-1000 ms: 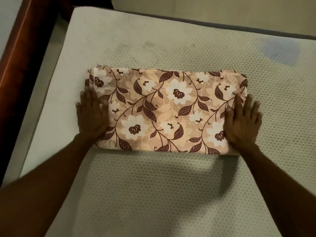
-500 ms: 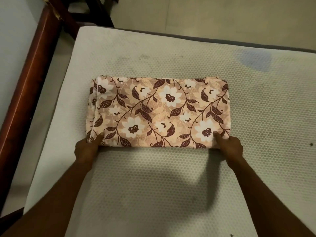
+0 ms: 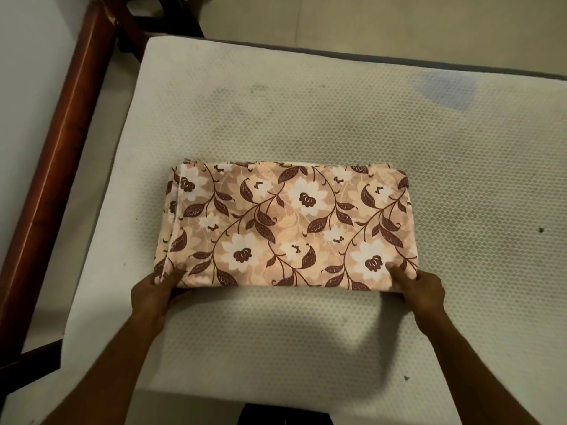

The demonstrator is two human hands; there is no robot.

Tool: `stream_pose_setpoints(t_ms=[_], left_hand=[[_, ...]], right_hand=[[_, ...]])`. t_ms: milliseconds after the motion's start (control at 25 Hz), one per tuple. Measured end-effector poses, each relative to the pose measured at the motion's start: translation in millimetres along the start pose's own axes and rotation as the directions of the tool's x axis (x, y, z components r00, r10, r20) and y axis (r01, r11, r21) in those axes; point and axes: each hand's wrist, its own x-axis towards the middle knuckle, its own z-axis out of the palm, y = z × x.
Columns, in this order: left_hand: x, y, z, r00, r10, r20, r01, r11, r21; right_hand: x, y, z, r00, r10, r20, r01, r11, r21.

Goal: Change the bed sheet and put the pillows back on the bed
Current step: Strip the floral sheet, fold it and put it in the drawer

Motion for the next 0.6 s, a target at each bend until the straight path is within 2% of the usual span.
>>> stream_pose_setpoints(t_ms=[40,120,200,240,280,320,360,400,440,480,520,600], left_hand=[[-9,-14,-9,0.999,0.011,-0.036,-0.008,0.997,0.079],[-20,-36,-18,0.974,0.132,-0.186,-0.056,0.930,0.364],[-31,-44,-12,0.888,0.358,-0.287,-0.139,0.806,0.576],[-40,-43,-1,0.824,0.503,-0.262,-0.237,0.724,0.647],[-53,-40,17,0.757,0.637,-0.144,-0.380,0.608,0.697],[-68,-37,39,0.698,0.715,0.047,-0.527,0.468,0.709],[-83,-38,65,0.630,0.734,0.255,-0.661,0.334,0.672],[-91,-47,91,0.559,0.698,0.447,-0.757,0.211,0.618],[-97,-57,115,0.509,0.635,0.582,-0.808,0.119,0.578],[-97,-67,135,0.485,0.573,0.661,-0.831,0.068,0.552],[-90,-71,151,0.501,0.521,0.691,-0.828,0.057,0.557],[-66,-75,160,0.543,0.468,0.697,-0.785,-0.013,0.620]], right_hand=[[-14,10,-2,1.000,-0.010,-0.015,0.010,1.000,-0.027],[-32,27,-3,0.985,-0.106,-0.135,0.087,0.987,-0.137],[-41,33,2,0.912,-0.257,-0.320,0.151,0.935,-0.322],[-49,30,10,0.861,-0.355,-0.364,0.204,0.897,-0.393],[-60,21,23,0.815,-0.464,-0.348,0.303,0.852,-0.426],[-76,6,40,0.788,-0.560,-0.256,0.413,0.790,-0.454],[-93,-9,62,0.760,-0.642,-0.101,0.532,0.703,-0.472],[-107,-21,87,0.708,-0.701,0.083,0.643,0.592,-0.486],[-116,-28,112,0.644,-0.726,0.242,0.723,0.472,-0.505],[-115,-32,133,0.589,-0.731,0.345,0.768,0.373,-0.520],[-106,-37,148,0.568,-0.726,0.387,0.782,0.330,-0.529],[-75,-38,159,0.589,-0.707,0.390,0.761,0.323,-0.563]])
